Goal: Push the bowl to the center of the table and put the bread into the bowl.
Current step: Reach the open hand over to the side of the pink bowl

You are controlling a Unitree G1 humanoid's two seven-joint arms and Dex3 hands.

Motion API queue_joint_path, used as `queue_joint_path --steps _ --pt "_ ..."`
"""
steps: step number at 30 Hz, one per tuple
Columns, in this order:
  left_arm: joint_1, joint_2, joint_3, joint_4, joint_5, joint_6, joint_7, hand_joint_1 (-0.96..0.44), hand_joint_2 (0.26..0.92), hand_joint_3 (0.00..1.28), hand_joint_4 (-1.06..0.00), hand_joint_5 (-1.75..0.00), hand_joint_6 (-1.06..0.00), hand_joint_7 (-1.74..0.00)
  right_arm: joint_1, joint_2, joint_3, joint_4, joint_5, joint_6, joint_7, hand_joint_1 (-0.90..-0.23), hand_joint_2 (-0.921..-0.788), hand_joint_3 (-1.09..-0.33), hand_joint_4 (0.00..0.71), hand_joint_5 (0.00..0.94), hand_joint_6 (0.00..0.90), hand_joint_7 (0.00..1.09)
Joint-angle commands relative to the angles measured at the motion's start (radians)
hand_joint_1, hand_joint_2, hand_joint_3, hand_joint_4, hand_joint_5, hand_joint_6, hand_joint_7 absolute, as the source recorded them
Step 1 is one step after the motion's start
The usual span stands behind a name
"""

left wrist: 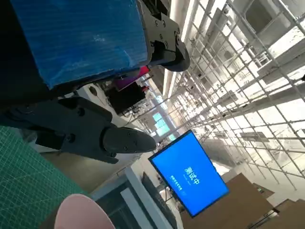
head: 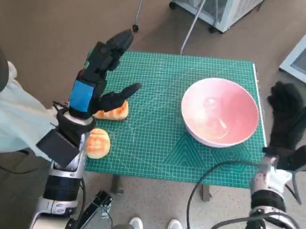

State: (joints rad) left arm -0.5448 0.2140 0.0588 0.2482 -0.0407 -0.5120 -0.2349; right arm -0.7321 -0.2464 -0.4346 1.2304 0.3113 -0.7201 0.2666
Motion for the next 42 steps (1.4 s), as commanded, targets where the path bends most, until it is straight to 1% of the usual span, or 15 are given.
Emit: queue_joint_path --steps 1,6,9,13,15,19,22,26,30,33,35,37,42 --pt "0.007 0.013 0.004 -0.028 0.005 0.006 0.003 -0.36 0.921 0.24 -0.31 0.0 -0.22 -0.44 -0.006 0.033 -0.012 0.035 0.006 0.048 -0.013 -0.524 -0.921 -0.907 0.128 0.028 0.042 0.39" --pt "0.01 0.024 0.006 -0.036 0.011 0.012 0.005 -0.36 0.921 0.24 -0.32 0.0 -0.22 -0.44 -0.027 0.06 -0.033 0.049 0.021 0.08 -0.002 -0.517 -0.921 -0.919 0.14 0.015 0.03 0.44" --pt "0.013 0.029 0.008 -0.04 0.011 0.014 0.005 -0.36 0.921 0.24 -0.32 0.0 -0.22 -0.44 -0.039 0.072 -0.039 0.055 0.021 0.096 -0.003 -0.515 -0.921 -0.921 0.144 0.013 0.029 0.46" --pt "0.015 0.033 0.009 -0.041 0.014 0.013 0.008 -0.37 0.921 0.24 -0.32 0.0 -0.22 -0.44 -0.057 0.087 -0.04 0.063 0.012 0.122 -0.019 -0.52 -0.921 -0.924 0.151 0.013 0.026 0.48" --pt "0.018 0.036 0.01 -0.044 0.015 0.013 0.009 -0.37 0.921 0.24 -0.32 0.0 -0.22 -0.44 -0.068 0.095 -0.043 0.065 0.013 0.136 -0.028 -0.521 -0.921 -0.926 0.156 0.015 0.026 0.48" --pt "0.027 0.04 0.013 -0.056 0.016 0.017 0.011 -0.37 0.921 0.24 -0.32 -0.01 -0.23 -0.43 -0.096 0.116 -0.057 0.069 0.023 0.167 -0.051 -0.512 -0.921 -0.93 0.175 0.023 0.036 0.5" --pt "0.031 0.043 0.015 -0.061 0.015 0.019 0.011 -0.36 0.921 0.24 -0.33 -0.01 -0.23 -0.43 -0.117 0.131 -0.062 0.073 0.023 0.186 -0.068 -0.506 -0.921 -0.934 0.187 0.027 0.046 0.51" --pt "0.042 0.044 0.016 -0.074 0.017 0.021 0.012 -0.35 0.921 0.25 -0.33 -0.01 -0.24 -0.43 -0.138 0.149 -0.07 0.076 0.021 0.199 -0.081 -0.507 -0.921 -0.937 0.199 0.03 0.054 0.53" --pt "0.055 0.045 0.018 -0.088 0.015 0.024 0.012 -0.35 0.921 0.25 -0.34 -0.01 -0.24 -0.42 -0.162 0.169 -0.071 0.08 0.015 0.212 -0.104 -0.515 -0.921 -0.931 0.214 0.034 0.087 0.55" --pt "0.064 0.047 0.02 -0.095 0.013 0.024 0.011 -0.36 0.921 0.25 -0.34 -0.01 -0.24 -0.41 -0.176 0.179 -0.07 0.082 0.011 0.222 -0.113 -0.506 -0.921 -0.932 0.222 0.035 0.098 0.56" --pt "0.07 0.048 0.022 -0.097 0.012 0.023 0.011 -0.37 0.921 0.24 -0.34 -0.01 -0.25 -0.4 -0.186 0.185 -0.072 0.084 0.013 0.23 -0.116 -0.503 -0.921 -0.933 0.226 0.036 0.101 0.56" --pt "0.075 0.049 0.025 -0.097 0.008 0.022 0.009 -0.38 0.921 0.24 -0.34 -0.01 -0.27 -0.34 -0.199 0.194 -0.076 0.086 0.017 0.239 -0.115 -0.504 -0.921 -0.932 0.234 0.038 0.106 0.57" --pt "0.091 0.049 0.029 -0.105 0.005 0.021 0.011 -0.39 0.921 0.24 -0.34 0.0 -0.29 -0.31 -0.227 0.213 -0.092 0.09 0.031 0.266 -0.102 -0.504 -0.921 -0.928 0.252 0.042 0.1 0.57"
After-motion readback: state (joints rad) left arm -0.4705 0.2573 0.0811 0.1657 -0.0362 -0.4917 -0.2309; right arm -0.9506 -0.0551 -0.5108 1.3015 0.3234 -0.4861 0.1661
